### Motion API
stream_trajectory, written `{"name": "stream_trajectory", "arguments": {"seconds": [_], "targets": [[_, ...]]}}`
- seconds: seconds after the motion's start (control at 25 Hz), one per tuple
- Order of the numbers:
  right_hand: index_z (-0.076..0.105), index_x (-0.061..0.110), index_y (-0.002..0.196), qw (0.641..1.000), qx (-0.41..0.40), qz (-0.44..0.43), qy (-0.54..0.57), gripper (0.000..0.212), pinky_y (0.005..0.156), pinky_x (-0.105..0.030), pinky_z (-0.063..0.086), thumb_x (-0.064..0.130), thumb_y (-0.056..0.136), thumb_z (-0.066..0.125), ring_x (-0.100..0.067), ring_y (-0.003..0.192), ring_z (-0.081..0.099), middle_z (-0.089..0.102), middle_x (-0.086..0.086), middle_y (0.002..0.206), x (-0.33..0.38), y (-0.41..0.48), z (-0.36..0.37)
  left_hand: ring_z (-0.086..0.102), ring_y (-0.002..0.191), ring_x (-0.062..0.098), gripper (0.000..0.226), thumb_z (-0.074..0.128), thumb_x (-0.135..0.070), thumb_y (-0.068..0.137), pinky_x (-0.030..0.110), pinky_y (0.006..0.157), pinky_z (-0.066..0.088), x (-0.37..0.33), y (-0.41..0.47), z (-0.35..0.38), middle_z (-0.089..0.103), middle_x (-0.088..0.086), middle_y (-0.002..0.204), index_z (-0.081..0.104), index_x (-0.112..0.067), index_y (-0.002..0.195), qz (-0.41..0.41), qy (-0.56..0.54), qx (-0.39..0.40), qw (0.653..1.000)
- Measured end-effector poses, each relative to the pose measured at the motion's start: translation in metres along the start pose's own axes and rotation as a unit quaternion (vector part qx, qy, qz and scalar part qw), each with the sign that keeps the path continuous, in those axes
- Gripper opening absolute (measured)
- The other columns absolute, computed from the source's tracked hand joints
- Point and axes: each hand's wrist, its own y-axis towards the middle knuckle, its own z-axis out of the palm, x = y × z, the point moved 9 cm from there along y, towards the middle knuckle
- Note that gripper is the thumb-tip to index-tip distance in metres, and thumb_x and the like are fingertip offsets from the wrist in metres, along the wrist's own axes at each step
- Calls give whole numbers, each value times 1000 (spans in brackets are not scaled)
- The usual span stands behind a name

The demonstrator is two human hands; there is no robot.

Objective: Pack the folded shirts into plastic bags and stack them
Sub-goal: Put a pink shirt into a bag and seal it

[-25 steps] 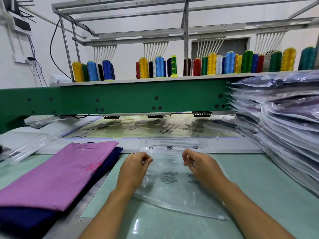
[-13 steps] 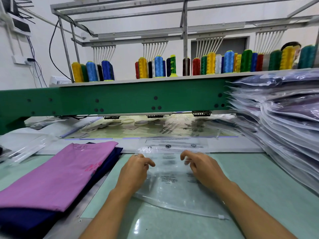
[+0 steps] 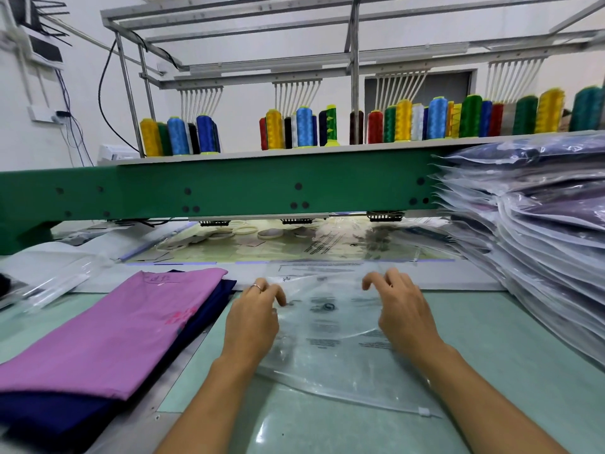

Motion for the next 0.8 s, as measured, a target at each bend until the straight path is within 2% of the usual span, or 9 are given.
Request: {"name": "stream_trajectory", "arguments": {"seconds": [0.08,0.12,0.2,0.28,0.36,0.48,0.56,0.64,0.8], "targets": [[43,24,87,999,-31,25,10,43,62,-35,36,-10,61,48,-22,71,41,37,8,74,-3,1,-11,54,75,17,36,65,-4,84,36,59,50,-1,0,-4,53,-9,84,39,-26,93,-6,-1,-17,1000],[39,26,86,1000,0,30,6,36,66,-36,37,-1,65,52,-21,72,41,37,10,73,-4,1,-6,55,74,19,36,66,-12,86,38,61,52,-1,-1,2,54,-7,83,35,-27,94,-13,3,16,1000],[44,34,92,987,155,27,12,21,78,-34,37,31,76,56,-15,87,44,44,15,83,-4,-7,25,58,88,21,35,64,-49,87,42,79,52,-3,-9,27,58,-4,94,39,-27,96,-17,22,143,989],[49,39,99,956,289,17,44,29,83,-33,34,60,79,45,-11,99,45,47,16,96,3,-21,53,52,103,21,51,48,-78,83,44,94,44,-5,-20,49,57,-4,107,48,-28,93,-34,34,248,968],[53,38,99,948,314,24,45,38,83,-33,35,70,87,37,-11,100,45,48,13,100,11,-27,63,49,113,22,51,38,-75,91,46,102,38,-7,-22,57,57,-1,115,55,-27,94,-55,30,260,964],[57,32,107,966,253,22,-50,36,92,-37,38,58,98,34,-17,110,48,55,7,112,31,-14,60,53,118,28,20,47,-31,96,43,99,40,0,-13,41,61,2,121,56,-21,110,-65,30,207,976],[57,33,114,975,219,4,-31,27,95,-37,41,49,98,43,-18,112,50,57,8,116,62,-2,56,50,122,29,35,53,-18,87,41,99,39,24,-6,16,58,3,129,53,-20,121,-76,99,169,978],[60,34,109,972,221,7,76,18,87,-36,48,42,95,51,-14,103,56,63,13,105,107,10,56,45,127,29,48,59,-22,85,42,101,37,69,-1,-17,52,5,137,47,-18,131,-120,172,154,966],[65,26,97,905,274,57,321,11,69,-30,51,23,90,57,-14,81,65,68,8,84,204,23,79,47,129,30,65,72,-35,83,42,102,45,175,-23,-61,48,8,143,46,-17,140,-253,206,303,895]]}}
